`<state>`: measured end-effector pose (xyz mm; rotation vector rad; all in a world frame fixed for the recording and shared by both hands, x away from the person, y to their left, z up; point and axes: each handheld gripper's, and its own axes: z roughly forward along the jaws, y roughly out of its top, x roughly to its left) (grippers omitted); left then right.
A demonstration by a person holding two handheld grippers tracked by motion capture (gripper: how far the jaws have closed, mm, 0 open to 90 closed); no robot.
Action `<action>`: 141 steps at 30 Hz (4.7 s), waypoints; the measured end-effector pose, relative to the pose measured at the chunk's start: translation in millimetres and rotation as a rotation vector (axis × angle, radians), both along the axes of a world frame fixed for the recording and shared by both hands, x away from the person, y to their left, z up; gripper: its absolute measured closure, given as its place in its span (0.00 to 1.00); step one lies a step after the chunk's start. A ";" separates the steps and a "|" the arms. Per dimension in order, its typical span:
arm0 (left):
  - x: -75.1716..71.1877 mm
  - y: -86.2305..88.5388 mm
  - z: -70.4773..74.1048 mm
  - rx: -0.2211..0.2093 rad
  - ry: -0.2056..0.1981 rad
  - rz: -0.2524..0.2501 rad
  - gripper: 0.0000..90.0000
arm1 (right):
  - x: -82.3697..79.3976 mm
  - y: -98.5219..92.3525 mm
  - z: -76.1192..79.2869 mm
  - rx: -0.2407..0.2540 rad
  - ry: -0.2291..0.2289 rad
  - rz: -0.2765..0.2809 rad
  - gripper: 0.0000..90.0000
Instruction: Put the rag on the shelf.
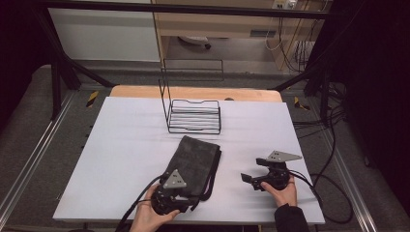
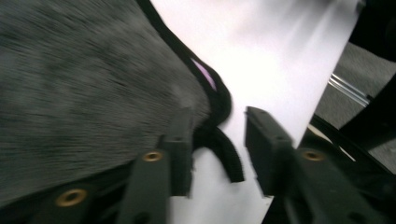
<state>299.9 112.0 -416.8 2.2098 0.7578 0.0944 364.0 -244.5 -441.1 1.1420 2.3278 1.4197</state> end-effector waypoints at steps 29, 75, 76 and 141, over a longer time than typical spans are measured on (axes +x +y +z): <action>65.5 72.3 -21.7 0.032 0.105 0.171 0.76 | -3.6 125.9 -13.3 -0.104 0.053 -0.011 0.29; 66.7 89.5 9.0 0.007 -0.004 0.200 0.12 | 6.3 95.2 8.7 -0.098 0.024 0.041 0.01; 66.7 89.5 9.0 0.007 -0.004 0.200 0.11 | 6.6 95.0 8.3 -0.104 0.020 0.046 0.01; 161.6 53.9 -27.4 0.018 0.075 0.303 0.86 | 86.5 141.4 4.2 -0.098 0.036 -0.070 0.32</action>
